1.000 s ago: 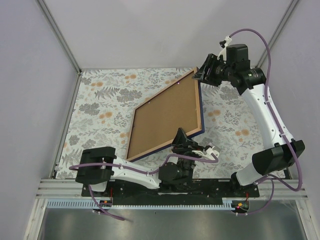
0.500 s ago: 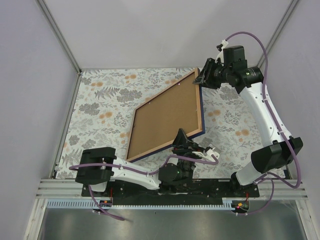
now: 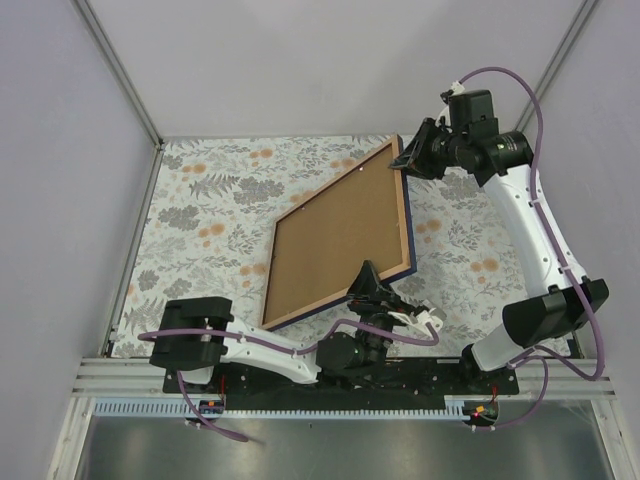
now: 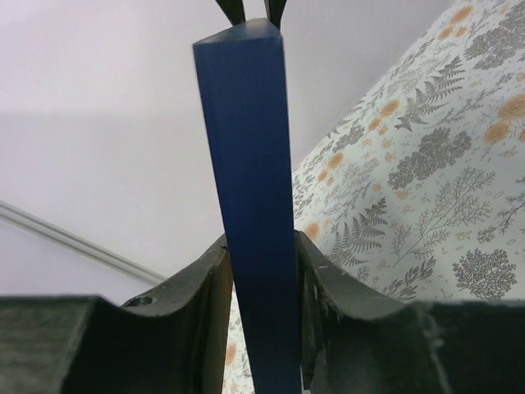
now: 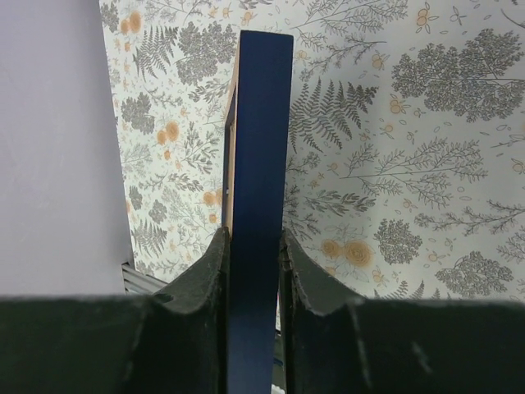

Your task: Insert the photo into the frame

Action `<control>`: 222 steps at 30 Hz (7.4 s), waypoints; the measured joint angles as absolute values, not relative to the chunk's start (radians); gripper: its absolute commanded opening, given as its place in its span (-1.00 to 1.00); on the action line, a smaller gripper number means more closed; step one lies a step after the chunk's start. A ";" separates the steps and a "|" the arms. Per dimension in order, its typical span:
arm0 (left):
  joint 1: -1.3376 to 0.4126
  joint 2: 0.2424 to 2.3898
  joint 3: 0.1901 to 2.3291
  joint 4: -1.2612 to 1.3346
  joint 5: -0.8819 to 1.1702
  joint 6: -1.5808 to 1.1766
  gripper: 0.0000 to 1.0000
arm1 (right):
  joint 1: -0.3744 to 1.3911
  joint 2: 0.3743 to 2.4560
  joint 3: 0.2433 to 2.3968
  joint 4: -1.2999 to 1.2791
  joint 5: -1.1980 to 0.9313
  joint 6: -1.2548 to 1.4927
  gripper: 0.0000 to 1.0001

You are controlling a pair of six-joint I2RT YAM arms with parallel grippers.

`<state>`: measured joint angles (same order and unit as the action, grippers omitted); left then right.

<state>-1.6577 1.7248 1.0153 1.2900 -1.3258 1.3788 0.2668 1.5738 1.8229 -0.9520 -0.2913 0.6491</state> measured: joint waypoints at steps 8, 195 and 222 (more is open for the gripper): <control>-1.657 1.722 0.972 1.286 -1.302 1.396 0.37 | 0.266 1.526 1.869 -1.028 -0.241 0.657 -1.00; -0.224 2.065 1.454 -0.472 0.617 -0.450 0.25 | 0.035 1.632 0.890 -0.084 -0.382 0.495 0.96; -0.135 2.065 1.423 -0.456 0.620 -0.360 0.60 | 0.035 1.636 0.858 -0.049 -0.424 0.496 0.96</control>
